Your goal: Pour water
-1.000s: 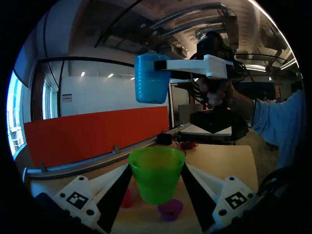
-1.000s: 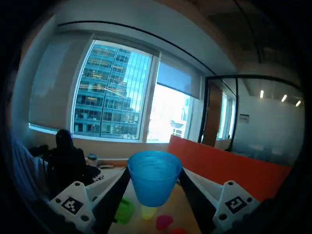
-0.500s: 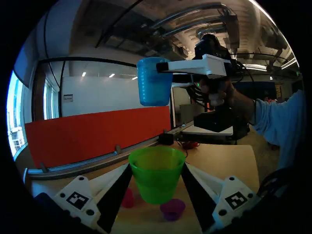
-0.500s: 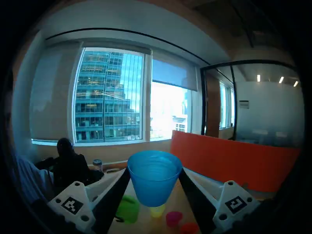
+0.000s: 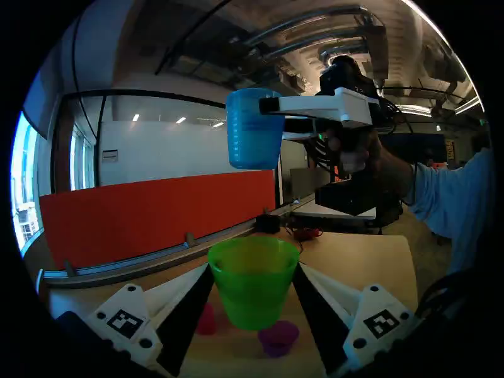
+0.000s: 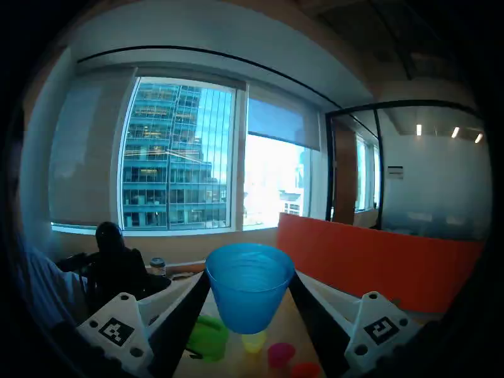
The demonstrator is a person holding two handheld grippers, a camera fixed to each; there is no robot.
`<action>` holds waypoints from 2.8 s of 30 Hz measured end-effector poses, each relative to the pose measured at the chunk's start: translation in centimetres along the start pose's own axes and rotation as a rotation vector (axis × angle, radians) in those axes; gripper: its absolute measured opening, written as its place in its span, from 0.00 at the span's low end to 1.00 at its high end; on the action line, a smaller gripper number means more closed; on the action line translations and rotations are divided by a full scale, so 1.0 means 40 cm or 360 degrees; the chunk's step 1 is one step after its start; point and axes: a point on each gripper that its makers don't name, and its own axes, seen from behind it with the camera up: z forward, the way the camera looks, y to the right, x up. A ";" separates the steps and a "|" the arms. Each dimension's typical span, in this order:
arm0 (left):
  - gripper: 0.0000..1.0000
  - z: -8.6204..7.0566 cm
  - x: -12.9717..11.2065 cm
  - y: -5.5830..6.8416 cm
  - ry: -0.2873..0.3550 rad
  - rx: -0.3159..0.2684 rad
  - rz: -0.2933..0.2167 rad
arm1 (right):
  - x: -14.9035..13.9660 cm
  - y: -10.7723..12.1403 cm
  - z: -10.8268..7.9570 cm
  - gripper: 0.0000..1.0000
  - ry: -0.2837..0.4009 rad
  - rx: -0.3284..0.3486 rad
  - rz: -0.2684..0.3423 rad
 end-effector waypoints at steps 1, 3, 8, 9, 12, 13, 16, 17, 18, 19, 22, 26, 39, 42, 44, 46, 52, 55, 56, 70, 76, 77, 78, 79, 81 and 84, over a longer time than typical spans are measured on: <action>0.85 -0.001 -0.001 -0.002 -0.0003 0.0001 -0.0001 | -0.001 0.001 -0.002 0.91 0.0002 -0.0002 0.0002; 0.85 -0.002 -0.002 -0.005 -0.0009 0.0002 -0.0003 | -0.003 0.005 -0.005 0.91 0.0006 -0.0006 0.0005; 0.85 -0.006 -0.019 -0.018 -0.0041 0.0007 -0.0009 | -0.023 0.021 -0.018 0.91 -0.0005 -0.0028 0.0000; 0.85 -0.006 -0.025 -0.022 -0.0050 0.0010 -0.0010 | -0.031 0.026 -0.023 0.91 -0.0012 -0.0035 -0.0004; 0.85 -0.008 -0.046 -0.035 -0.0079 0.0020 -0.0010 | -0.062 0.043 -0.039 0.91 -0.0042 -0.0066 -0.0026; 0.85 -0.009 -0.052 -0.039 -0.0088 0.0025 -0.0009 | -0.074 0.049 -0.045 0.91 -0.0053 -0.0077 -0.0035; 0.85 -0.013 -0.072 -0.052 -0.0116 0.0039 -0.0005 | -0.111 0.065 -0.065 0.91 -0.0086 -0.0105 -0.0059; 0.85 -0.015 -0.078 -0.056 -0.0125 0.0043 -0.0004 | -0.124 0.069 -0.072 0.91 -0.0096 -0.0111 -0.0066; 0.85 -0.017 -0.085 -0.061 -0.0135 0.0047 -0.0004 | -0.137 0.074 -0.081 0.91 -0.0108 -0.0119 -0.0073; 0.85 -0.018 -0.092 -0.065 -0.0145 0.0051 -0.0006 | -0.149 0.079 -0.089 0.91 -0.0116 -0.0126 -0.0078; 0.85 -0.025 -0.113 -0.077 -0.0176 0.0065 -0.0008 | -0.186 0.091 -0.114 0.91 -0.0139 -0.0148 -0.0090; 0.85 -0.038 -0.142 -0.093 -0.0216 0.0082 -0.0010 | -0.230 0.104 -0.146 0.91 -0.0161 -0.0170 -0.0091; 0.85 -0.064 -0.223 -0.104 -0.0326 0.0094 -0.0035 | -0.345 0.129 -0.212 0.91 -0.0201 -0.0218 -0.0041; 0.85 -0.065 -0.238 -0.098 -0.0346 0.0081 -0.0042 | -0.378 0.128 -0.214 0.91 -0.0219 -0.0217 -0.0029; 0.85 -0.064 -0.252 -0.094 -0.0366 0.0074 -0.0044 | -0.405 0.125 -0.215 0.91 -0.0238 -0.0212 -0.0021; 0.85 -0.063 -0.269 -0.090 -0.0393 0.0067 -0.0044 | -0.433 0.124 -0.217 0.91 -0.0258 -0.0212 -0.0015; 0.85 -0.063 -0.322 -0.082 -0.0476 0.0055 -0.0035 | -0.516 0.122 -0.223 0.91 -0.0328 -0.0223 -0.0013; 0.85 -0.063 -0.349 -0.077 -0.0518 0.0049 -0.0034 | -0.556 0.121 -0.225 0.91 -0.0365 -0.0231 -0.0014; 0.85 -0.063 -0.357 -0.076 -0.0532 0.0047 -0.0034 | -0.567 0.121 -0.226 0.91 -0.0376 -0.0233 -0.0013; 0.85 -0.057 -0.451 -0.062 -0.0716 -0.0005 -0.0018 | -0.726 0.114 -0.238 0.91 -0.0529 -0.0249 0.0014; 0.85 -0.052 -0.486 -0.057 -0.0785 -0.0030 -0.0002 | -0.781 0.117 -0.248 0.91 -0.0589 -0.0263 0.0020; 0.85 -0.051 -0.491 -0.056 -0.0795 -0.0033 0.0001 | -0.789 0.117 -0.249 0.91 -0.0598 -0.0265 0.0021; 0.85 -0.050 -0.497 -0.055 -0.0806 -0.0037 0.0003 | -0.798 0.117 -0.251 0.91 -0.0608 -0.0267 0.0022; 0.85 -0.050 -0.503 -0.054 -0.0816 -0.0041 0.0005 | -0.806 0.117 -0.252 0.91 -0.0618 -0.0270 0.0024; 0.85 -0.048 -0.514 -0.052 -0.0834 -0.0049 0.0007 | -0.823 0.118 -0.254 0.91 -0.0638 -0.0277 0.0026; 0.85 -0.047 -0.532 -0.050 -0.0862 -0.0062 0.0012 | -0.847 0.121 -0.255 0.91 -0.0668 -0.0289 0.0022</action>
